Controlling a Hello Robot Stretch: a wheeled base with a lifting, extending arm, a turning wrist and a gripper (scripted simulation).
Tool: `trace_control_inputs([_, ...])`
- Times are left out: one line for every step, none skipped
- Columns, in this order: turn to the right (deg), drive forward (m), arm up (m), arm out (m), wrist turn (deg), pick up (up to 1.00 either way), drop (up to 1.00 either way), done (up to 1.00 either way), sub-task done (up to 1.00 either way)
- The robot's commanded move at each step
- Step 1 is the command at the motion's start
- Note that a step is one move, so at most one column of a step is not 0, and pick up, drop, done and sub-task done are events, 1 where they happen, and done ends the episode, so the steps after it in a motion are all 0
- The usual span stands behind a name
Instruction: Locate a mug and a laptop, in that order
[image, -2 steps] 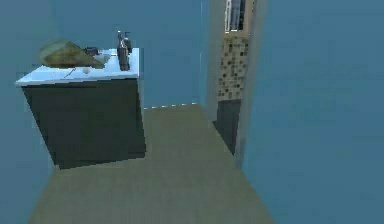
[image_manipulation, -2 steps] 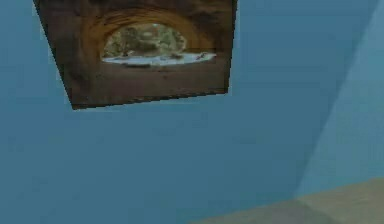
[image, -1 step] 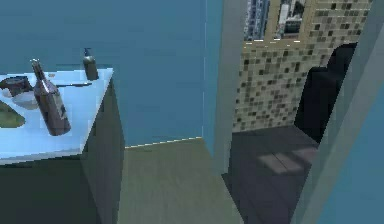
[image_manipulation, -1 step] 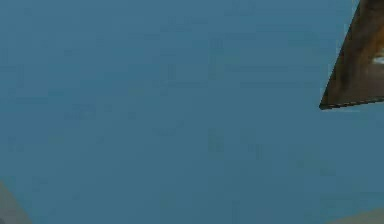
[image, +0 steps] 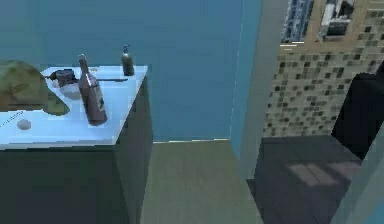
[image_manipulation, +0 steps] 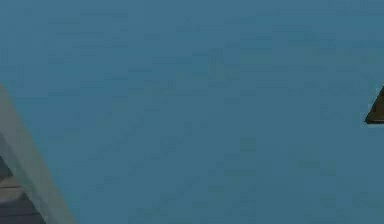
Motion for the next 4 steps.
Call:
trace_control_inputs([0.0, 0.3, 0.0, 0.0, 0.0, 0.0, 0.0, 0.0, 0.0])
trace_control_inputs([36.0, 0.0, 0.0, 0.0, 0.0, 0.0, 0.0, 0.0, 0.0])
trace_control_inputs([0.0, 0.4, 0.0, 0.0, 0.0, 0.0, 0.0, 0.0, 0.0])
trace_control_inputs([-24.0, 0.0, 0.0, 0.0, 0.0, 0.0, 0.0, 0.0, 0.0])
